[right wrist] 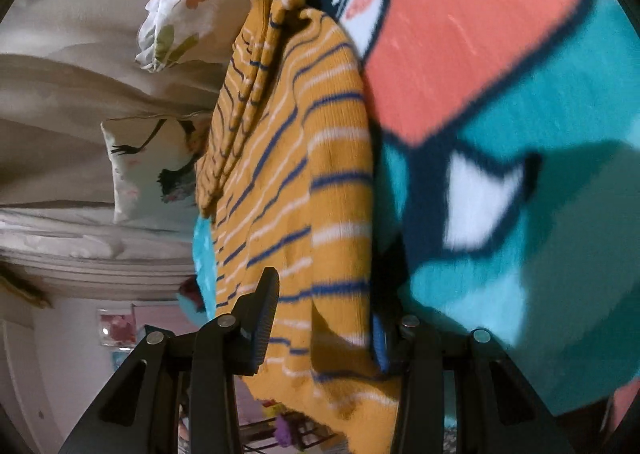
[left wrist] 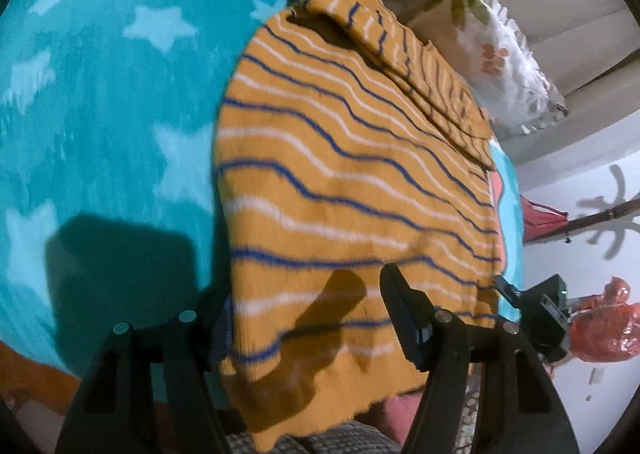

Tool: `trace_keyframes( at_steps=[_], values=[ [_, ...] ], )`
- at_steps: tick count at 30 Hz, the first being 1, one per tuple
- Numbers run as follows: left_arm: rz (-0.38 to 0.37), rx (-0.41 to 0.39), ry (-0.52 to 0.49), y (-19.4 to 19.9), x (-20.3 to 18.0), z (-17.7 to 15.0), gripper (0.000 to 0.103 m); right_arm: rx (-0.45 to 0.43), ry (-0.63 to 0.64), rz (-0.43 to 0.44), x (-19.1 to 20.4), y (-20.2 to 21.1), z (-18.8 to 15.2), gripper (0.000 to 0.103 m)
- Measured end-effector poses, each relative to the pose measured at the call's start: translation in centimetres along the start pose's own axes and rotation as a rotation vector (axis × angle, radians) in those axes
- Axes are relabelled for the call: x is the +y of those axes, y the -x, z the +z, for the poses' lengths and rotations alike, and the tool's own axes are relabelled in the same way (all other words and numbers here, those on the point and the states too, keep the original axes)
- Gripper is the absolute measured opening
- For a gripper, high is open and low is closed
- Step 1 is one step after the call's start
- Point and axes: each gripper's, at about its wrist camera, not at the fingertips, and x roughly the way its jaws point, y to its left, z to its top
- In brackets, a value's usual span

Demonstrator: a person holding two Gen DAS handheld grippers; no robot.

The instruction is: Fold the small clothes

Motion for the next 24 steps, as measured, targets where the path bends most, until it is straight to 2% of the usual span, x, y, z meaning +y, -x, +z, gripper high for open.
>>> trace_keyframes(
  at_steps=[5,9,11,12,13,14,15,16,17,20,24],
  values=[
    [-0.048,0.022,-0.010,-0.1,0.0,-1.2,0.065,-0.015,-0.003,-0.019,0.3,0.2,-2.1,0.044],
    [-0.052,0.017,-0.021,-0.1,-0.1,-1.8,0.063,-0.019,0.012,-0.046,0.5,0.0,-3.8,0.044],
    [-0.026,0.008,-0.024,-0.2,-0.3,-2.0,0.056,-0.010,0.026,-0.062,0.9,-0.4,-4.3,0.043],
    [-0.004,0.002,-0.023,-0.2,-0.4,-2.1,0.050,-0.010,0.040,-0.081,1.2,-0.6,-4.4,0.043],
    [0.013,0.001,-0.019,-0.2,-0.4,-2.2,0.038,-0.015,0.060,-0.105,1.6,-0.6,-4.4,0.043],
    [0.027,0.005,-0.014,-0.2,-0.2,-2.3,0.030,-0.015,0.071,-0.124,1.9,-0.8,-4.3,0.038],
    [0.042,0.014,-0.005,-0.3,0.0,-2.4,0.013,-0.016,0.075,-0.142,2.1,-1.0,-4.2,0.025],
    [0.058,0.023,0.009,-0.4,0.3,-2.4,0.009,-0.014,0.072,-0.175,2.0,-1.2,-4.1,0.019],
    [0.052,0.027,0.027,-0.4,0.6,-2.2,0.009,-0.014,0.066,-0.191,1.9,-1.3,-4.0,0.013],
    [0.071,0.029,0.073,0.1,1.2,-1.9,0.008,-0.007,0.074,-0.212,2.1,-1.4,-3.7,0.011],
    [0.107,-0.021,0.085,1.7,0.7,-2.7,0.008,0.006,0.108,-0.224,2.4,-1.0,-3.8,0.010]
  ],
)
